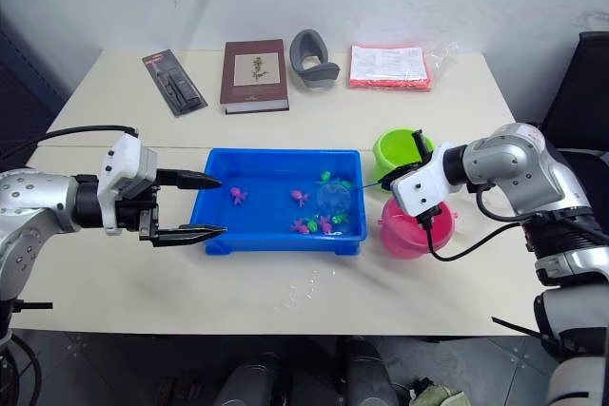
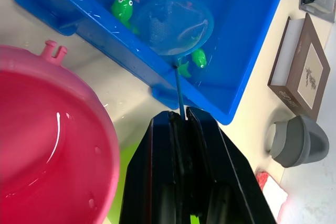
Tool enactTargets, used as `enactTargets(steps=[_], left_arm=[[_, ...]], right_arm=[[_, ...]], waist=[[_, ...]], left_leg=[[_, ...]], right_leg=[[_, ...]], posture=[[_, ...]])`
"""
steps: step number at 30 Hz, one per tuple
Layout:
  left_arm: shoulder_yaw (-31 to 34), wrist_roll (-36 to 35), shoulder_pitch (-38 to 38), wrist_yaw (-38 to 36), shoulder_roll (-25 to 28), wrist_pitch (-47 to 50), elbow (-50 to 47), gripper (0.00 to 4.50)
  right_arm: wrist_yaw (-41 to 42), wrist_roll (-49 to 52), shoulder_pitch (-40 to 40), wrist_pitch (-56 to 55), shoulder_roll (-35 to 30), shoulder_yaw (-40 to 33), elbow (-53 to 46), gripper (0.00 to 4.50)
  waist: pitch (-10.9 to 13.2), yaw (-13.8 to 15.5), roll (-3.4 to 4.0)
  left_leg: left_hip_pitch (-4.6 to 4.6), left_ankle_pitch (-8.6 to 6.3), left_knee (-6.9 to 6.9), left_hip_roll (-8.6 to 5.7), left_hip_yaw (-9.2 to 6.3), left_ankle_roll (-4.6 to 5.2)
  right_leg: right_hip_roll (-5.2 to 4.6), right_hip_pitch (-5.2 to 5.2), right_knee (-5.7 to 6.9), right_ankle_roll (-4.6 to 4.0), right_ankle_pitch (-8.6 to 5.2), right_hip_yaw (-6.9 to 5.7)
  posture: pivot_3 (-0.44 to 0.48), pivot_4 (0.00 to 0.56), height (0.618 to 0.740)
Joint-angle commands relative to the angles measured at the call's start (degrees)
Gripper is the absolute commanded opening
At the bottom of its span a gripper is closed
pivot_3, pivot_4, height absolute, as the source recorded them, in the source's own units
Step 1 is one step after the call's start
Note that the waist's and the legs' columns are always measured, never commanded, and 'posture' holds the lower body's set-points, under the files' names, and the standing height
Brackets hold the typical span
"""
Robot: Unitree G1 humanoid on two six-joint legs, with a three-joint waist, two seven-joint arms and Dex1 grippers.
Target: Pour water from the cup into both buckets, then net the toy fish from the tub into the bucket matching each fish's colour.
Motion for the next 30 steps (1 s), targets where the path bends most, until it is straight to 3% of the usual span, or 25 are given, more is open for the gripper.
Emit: enactTargets(steps=[1, 9, 17, 30], left_arm=[[0.8, -0.1, -0.3, -0.1, 0.2, -0.8, -0.5, 4.47], [0.0, 0.6, 0.3, -2.0, 1.3, -1.3, -0.1, 4.47], [-0.2, 1.8, 0.6, -3.8, 2.8, -2.2, 1.0, 4.47], [0.5, 1.7, 1.6, -3.2, 2.7, -2.4, 0.3, 4.47]], right_arm=[[1.8, 4.5, 0.2, 4.0, -0.3, -1.7, -4.0, 0.00], [2.6, 6.0, 1.7, 9.4, -0.3, -1.7, -9.1, 0.00], [-2.1, -1.3, -0.5, 5.9, 2.5, 0.2, -3.0, 0.00], [4.3, 4.4, 2.7, 11.3, 3.2, 0.0, -7.3, 0.00]], waist=[[0.0, 0.0, 0.00], [0.0, 0.1, 0.00], [0.0, 0.0, 0.00], [0.0, 0.0, 0.00]], left_leg=[[0.00, 0.00, 0.01, 0.00, 0.00, 0.00], [0.00, 0.00, 0.07, 0.00, -0.01, 0.00], [0.01, -0.01, 0.11, 0.00, 0.02, 0.01], [0.01, -0.02, 0.14, 0.00, 0.01, 0.03]], right_leg=[[0.00, 0.00, 0.00, 0.00, 0.00, 0.00], [0.00, 0.00, -0.02, 0.00, 0.00, 0.00], [-0.01, 0.00, -0.02, 0.00, 0.00, 0.03], [-0.01, 0.00, 0.10, 0.00, 0.00, 0.04]], posture=[[0.000, 0.150, 0.740], [0.000, 0.150, 0.740], [0.000, 0.150, 0.740], [0.000, 0.150, 0.740]])
